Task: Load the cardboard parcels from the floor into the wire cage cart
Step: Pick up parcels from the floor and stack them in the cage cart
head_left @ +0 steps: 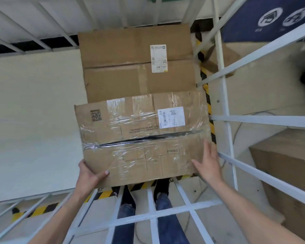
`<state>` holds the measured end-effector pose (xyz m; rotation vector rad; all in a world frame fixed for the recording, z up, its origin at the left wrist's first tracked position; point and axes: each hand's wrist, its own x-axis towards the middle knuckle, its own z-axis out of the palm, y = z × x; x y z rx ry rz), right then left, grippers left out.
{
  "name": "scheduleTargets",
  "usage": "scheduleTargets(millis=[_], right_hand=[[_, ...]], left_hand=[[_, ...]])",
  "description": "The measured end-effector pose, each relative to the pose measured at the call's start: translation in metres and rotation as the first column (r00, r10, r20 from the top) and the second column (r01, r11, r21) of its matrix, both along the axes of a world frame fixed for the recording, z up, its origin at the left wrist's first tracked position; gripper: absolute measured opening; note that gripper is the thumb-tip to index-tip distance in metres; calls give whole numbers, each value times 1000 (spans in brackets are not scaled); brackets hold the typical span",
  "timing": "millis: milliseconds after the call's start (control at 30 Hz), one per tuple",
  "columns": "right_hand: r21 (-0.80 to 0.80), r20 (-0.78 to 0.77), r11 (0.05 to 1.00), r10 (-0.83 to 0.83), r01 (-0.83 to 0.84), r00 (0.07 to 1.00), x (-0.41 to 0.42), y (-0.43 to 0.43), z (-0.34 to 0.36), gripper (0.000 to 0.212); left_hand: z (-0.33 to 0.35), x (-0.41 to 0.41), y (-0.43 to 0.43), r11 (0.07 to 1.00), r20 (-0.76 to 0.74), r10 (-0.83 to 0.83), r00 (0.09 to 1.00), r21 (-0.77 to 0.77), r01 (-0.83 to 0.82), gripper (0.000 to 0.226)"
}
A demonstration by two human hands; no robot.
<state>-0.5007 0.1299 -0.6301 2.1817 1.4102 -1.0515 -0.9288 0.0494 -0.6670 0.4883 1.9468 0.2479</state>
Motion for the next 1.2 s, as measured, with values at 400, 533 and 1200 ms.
scheduleTargets(millis=[400, 533, 1200], right_hand=[[-217, 2, 940, 271, -265, 962, -8, 15, -11, 122], [-199, 22, 945, 270, -260, 963, -7, 14, -11, 119], [92, 55, 923, 370, -374, 927, -70, 54, 135, 80]], left_hand=[[-7, 12, 7, 999, -31, 0, 1000, 35, 1, 97], [-6, 14, 4, 999, -32, -33, 999, 21, 33, 96], [151, 99, 98, 784, -257, -573, 778, 102, 612, 105]])
